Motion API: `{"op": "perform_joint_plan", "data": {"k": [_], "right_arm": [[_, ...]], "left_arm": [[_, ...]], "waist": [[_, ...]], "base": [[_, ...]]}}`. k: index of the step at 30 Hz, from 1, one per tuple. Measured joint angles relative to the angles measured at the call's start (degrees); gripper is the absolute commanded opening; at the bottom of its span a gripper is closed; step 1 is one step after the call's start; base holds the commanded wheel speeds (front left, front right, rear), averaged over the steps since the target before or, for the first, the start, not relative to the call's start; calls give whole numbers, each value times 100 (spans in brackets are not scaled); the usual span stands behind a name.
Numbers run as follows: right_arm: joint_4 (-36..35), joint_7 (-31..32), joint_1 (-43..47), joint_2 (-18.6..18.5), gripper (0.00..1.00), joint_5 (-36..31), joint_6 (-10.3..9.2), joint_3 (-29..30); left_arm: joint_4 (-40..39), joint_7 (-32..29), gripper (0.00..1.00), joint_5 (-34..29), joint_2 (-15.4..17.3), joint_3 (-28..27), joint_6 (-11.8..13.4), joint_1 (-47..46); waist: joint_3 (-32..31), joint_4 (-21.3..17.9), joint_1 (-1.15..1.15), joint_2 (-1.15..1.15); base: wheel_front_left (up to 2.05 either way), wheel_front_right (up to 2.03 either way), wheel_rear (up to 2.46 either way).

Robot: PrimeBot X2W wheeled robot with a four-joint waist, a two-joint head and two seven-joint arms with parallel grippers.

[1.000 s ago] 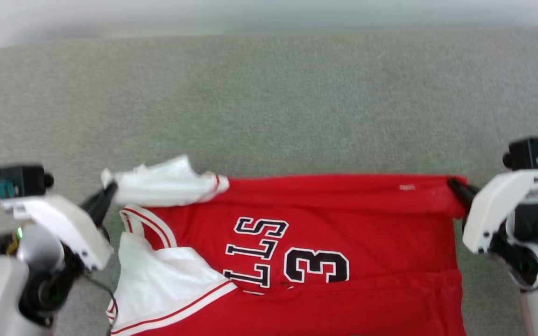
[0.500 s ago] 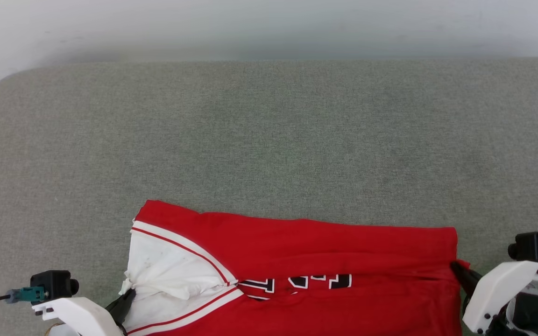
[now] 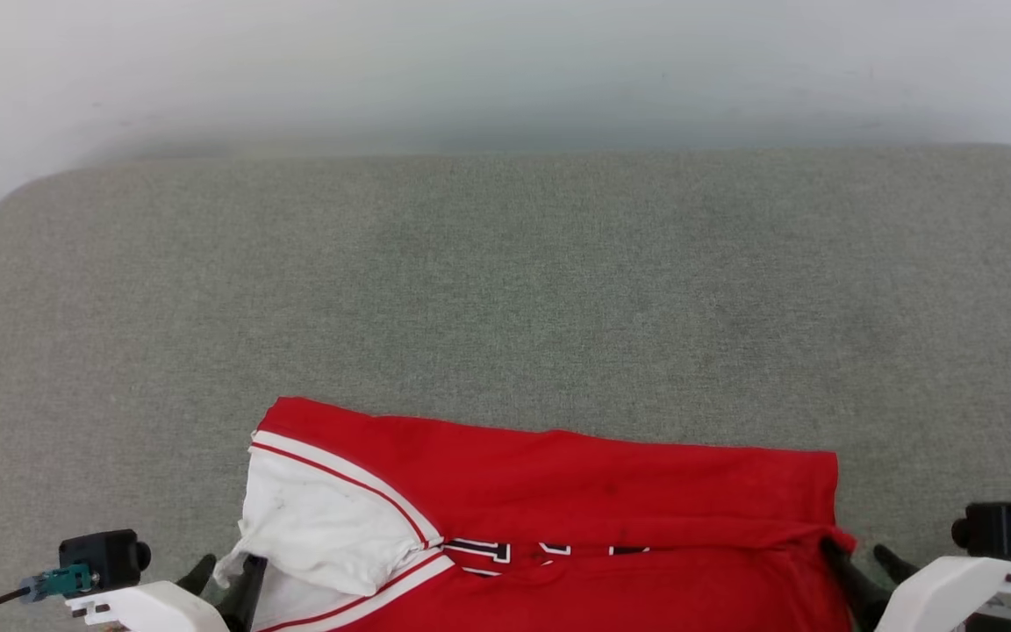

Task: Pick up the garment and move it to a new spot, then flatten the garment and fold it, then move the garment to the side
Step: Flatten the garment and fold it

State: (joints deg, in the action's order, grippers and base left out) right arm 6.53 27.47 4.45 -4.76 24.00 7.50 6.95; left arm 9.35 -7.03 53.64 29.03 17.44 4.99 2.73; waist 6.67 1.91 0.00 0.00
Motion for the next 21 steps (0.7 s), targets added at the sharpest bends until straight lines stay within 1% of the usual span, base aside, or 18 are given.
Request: {"op": "perform_joint_plan", "data": {"k": [4,9,14,17,21], "right_arm": [[-610,11,43,-125,100,-47,0,9],[-1217,332,74,-218,100,-91,0,221],[-1470,868,62,-264,100,-177,0,599],[-1541,1246,40,-277,100,-235,0,713],[-1560,1639,19,-263,100,-259,0,702]], "left_arm": [[-304,466,100,-335,11,-9,64,-16],[-714,1122,100,-761,-77,-48,187,-164],[-1016,1785,100,-1302,-180,-2,311,-377],[-1202,1979,100,-1691,-227,81,399,-565],[-1470,2107,100,-2137,-281,154,519,-757]], "waist": [[-166,17,0,0],[-292,50,0,0],[-276,129,0,0],[-191,196,0,0],[-22,314,0,0]], "base": [[0,0,0],[0,0,0],[0,0,0],[0,0,0],[0,0,0]]}}
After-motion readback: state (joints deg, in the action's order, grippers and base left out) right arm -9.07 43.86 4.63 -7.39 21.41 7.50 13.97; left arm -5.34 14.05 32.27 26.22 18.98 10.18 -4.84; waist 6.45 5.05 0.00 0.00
